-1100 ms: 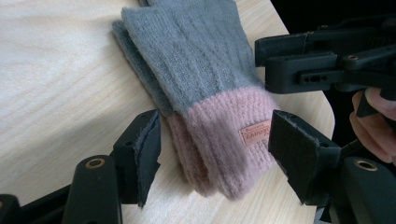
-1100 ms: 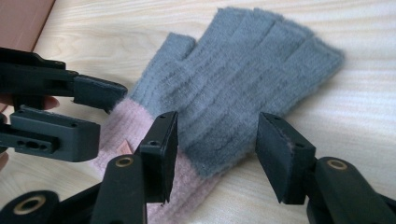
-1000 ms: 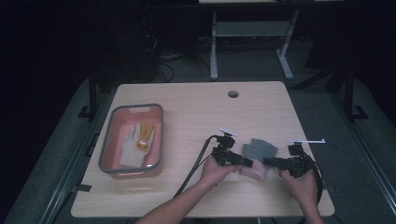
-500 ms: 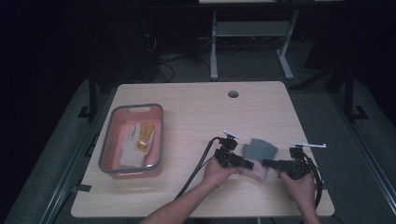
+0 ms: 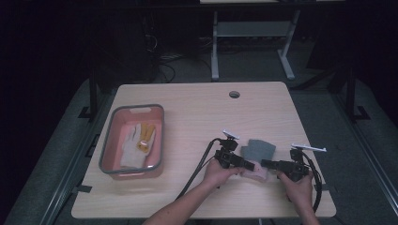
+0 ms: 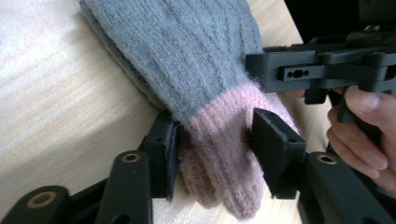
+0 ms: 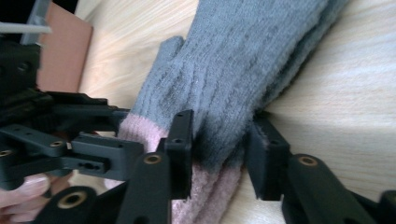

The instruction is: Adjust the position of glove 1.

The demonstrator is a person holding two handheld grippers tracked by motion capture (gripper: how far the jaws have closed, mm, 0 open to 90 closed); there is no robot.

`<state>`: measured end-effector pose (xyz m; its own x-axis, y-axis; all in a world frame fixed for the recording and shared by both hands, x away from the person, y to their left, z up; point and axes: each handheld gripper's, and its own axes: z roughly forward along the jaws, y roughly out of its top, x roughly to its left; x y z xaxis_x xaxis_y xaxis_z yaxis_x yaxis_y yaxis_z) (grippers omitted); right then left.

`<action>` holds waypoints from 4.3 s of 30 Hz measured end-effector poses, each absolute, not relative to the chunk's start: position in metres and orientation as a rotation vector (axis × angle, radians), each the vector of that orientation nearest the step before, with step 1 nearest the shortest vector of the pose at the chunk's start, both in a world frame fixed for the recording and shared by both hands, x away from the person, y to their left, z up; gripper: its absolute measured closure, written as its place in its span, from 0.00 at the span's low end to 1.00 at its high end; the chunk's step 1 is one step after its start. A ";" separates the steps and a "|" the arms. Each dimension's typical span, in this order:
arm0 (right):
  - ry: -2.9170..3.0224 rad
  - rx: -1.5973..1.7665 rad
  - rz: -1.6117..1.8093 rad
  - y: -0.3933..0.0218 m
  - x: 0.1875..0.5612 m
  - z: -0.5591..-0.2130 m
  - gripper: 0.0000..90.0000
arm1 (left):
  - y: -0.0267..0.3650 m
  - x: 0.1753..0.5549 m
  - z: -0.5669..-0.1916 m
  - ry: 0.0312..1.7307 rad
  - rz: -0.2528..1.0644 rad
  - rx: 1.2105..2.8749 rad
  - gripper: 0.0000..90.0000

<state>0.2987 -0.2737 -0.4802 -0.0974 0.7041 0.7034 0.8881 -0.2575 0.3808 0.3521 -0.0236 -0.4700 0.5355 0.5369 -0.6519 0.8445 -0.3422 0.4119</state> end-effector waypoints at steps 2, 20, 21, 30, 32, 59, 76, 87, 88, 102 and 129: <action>-1.753 -1.938 -1.289 -0.274 0.299 -0.481 0.77 | -0.023 0.352 -0.471 1.130 -0.542 2.013 0.62; -1.858 -1.883 -1.288 -0.263 0.300 -0.467 0.85 | -0.012 0.349 -0.461 1.116 -0.525 1.979 0.70; -1.861 -1.879 -1.291 -0.262 0.301 -0.466 0.85 | -0.011 0.349 -0.460 1.115 -0.524 1.976 0.70; -1.886 -1.824 -1.317 -0.248 0.304 -0.453 0.85 | 0.007 0.347 -0.445 1.099 -0.495 1.969 0.71; -1.896 -1.815 -1.314 -0.245 0.305 -0.449 0.85 | 0.011 0.347 -0.442 1.100 -0.487 1.963 0.71; -1.974 -1.689 -1.338 -0.202 0.322 -0.416 0.85 | 0.060 0.345 -0.411 1.099 -0.416 1.933 0.71; -1.999 -1.628 -1.335 -0.176 0.334 -0.404 0.85 | 0.087 0.347 -0.402 1.112 -0.391 1.910 0.71; -2.036 -1.605 -1.328 -0.165 0.340 -0.396 0.85 | 0.099 0.347 -0.396 1.118 -0.378 1.896 0.71; -2.029 -1.605 -1.325 -0.164 0.340 -0.396 0.85 | 0.100 0.347 -0.396 1.116 -0.374 1.896 0.71; -2.044 -1.570 -1.328 -0.150 0.346 -0.389 0.85 | 0.116 0.348 -0.390 1.125 -0.361 1.879 0.71; -2.089 -1.500 -1.311 -0.117 0.360 -0.373 0.85 | 0.150 0.350 -0.379 1.142 -0.328 1.842 0.71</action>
<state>0.3600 -0.1171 -0.3733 -0.4365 0.6253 0.6470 0.8545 0.0628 0.5157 0.3501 0.1498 -0.3785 0.5351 0.5713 -0.6223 0.8143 -0.1526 0.5601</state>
